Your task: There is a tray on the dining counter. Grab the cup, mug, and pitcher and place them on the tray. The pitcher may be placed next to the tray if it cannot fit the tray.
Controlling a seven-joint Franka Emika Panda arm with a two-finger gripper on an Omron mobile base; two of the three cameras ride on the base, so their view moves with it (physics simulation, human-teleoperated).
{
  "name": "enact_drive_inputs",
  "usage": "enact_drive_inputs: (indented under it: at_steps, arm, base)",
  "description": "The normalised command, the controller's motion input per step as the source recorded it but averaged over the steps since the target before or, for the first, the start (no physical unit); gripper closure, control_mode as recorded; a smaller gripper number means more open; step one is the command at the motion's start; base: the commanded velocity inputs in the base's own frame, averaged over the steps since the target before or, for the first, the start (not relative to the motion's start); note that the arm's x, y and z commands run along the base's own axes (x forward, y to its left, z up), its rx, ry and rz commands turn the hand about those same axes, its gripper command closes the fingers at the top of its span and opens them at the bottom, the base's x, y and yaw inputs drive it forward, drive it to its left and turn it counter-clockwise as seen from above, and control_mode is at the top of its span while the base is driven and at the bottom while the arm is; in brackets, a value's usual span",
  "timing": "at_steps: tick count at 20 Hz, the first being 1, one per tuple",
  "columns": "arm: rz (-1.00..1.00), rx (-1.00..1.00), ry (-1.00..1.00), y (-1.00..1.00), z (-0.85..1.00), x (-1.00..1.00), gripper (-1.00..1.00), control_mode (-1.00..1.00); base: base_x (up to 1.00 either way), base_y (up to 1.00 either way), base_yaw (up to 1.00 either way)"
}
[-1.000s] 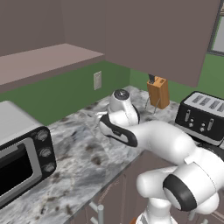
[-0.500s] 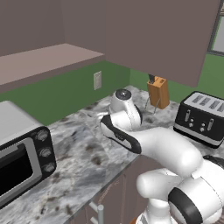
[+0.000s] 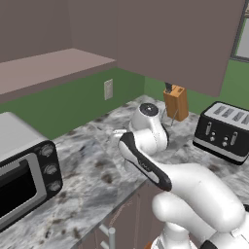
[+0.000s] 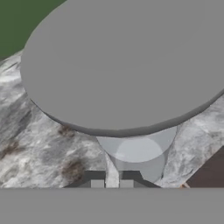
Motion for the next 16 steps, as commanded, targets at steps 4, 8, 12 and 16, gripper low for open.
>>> enact_drive_inputs:
  at_steps: [4,8,12,16]
  arm:
    - [0.00,0.05,-0.01,-0.20,0.11,-0.39,1.00,-1.00]
    - [0.02,0.00,-0.06,-0.13,0.17,-0.30,1.00,-1.00]
    - [0.00,0.00,0.00,-0.04,0.28,-0.20,1.00,-1.00]
    - [0.00,0.00,0.00,-0.03,0.24,-0.25,1.00,-1.00]
  base:
    - [0.00,0.00,0.00]
    - [0.00,0.00,0.00]
    - [0.00,0.00,0.00]
    - [0.00,0.00,0.00]
